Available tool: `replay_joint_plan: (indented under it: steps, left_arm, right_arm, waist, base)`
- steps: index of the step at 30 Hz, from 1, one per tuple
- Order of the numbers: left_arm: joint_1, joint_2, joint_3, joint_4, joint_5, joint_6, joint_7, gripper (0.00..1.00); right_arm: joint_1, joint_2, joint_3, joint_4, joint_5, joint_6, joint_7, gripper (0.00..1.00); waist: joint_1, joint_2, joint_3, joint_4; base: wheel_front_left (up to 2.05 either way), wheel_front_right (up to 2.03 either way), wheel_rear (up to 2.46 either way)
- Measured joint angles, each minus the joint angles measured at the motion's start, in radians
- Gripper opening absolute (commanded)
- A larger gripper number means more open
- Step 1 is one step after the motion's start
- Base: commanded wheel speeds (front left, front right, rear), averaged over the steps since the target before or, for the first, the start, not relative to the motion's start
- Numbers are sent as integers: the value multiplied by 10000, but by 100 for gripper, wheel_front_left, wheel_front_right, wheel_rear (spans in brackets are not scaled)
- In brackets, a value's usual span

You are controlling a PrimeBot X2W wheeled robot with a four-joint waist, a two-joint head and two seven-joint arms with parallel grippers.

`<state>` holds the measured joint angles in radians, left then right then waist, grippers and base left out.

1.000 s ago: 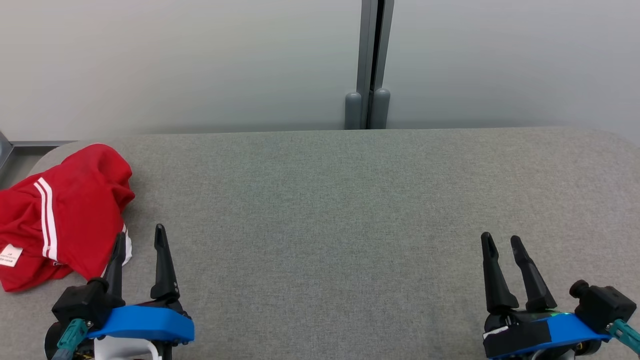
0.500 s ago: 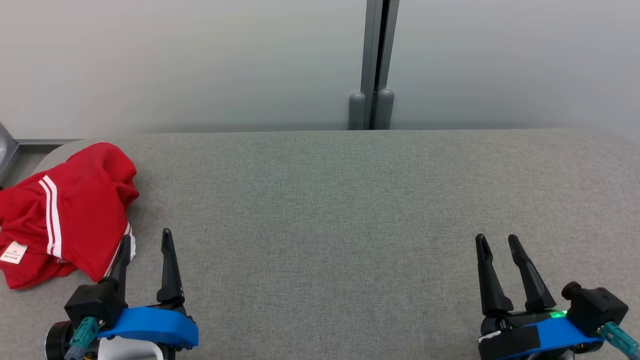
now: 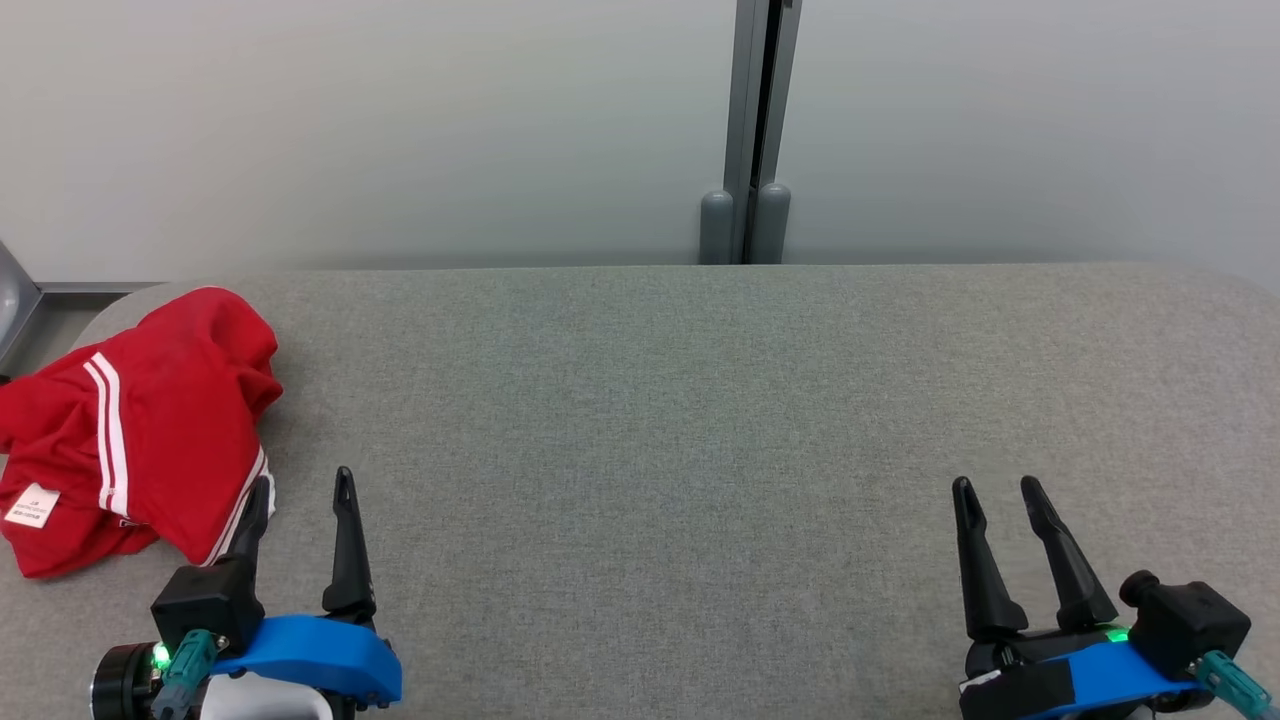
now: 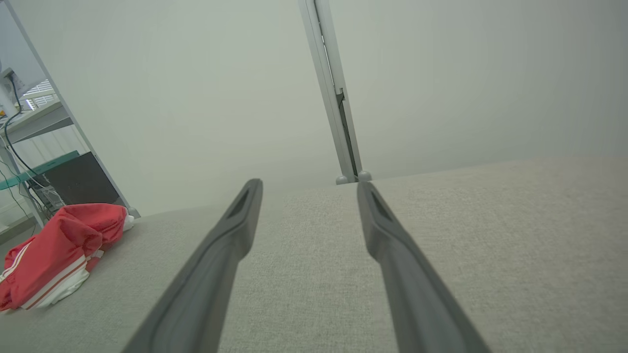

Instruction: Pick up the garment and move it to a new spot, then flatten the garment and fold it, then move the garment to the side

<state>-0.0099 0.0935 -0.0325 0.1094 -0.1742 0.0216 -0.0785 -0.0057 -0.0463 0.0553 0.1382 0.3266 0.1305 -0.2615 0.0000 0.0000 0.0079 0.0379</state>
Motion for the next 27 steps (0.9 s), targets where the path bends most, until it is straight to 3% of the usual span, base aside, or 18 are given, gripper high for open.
replay_joint_plan:
  steps: [27]
  left_arm:
    - [116,186,-84,-82,-79,385,504,100]
  right_arm:
    - [-29,-6,-621,677,-1147,0,138,100]
  waist:
    - [0,0,-22,-33]
  base:
    - [0,0,0]
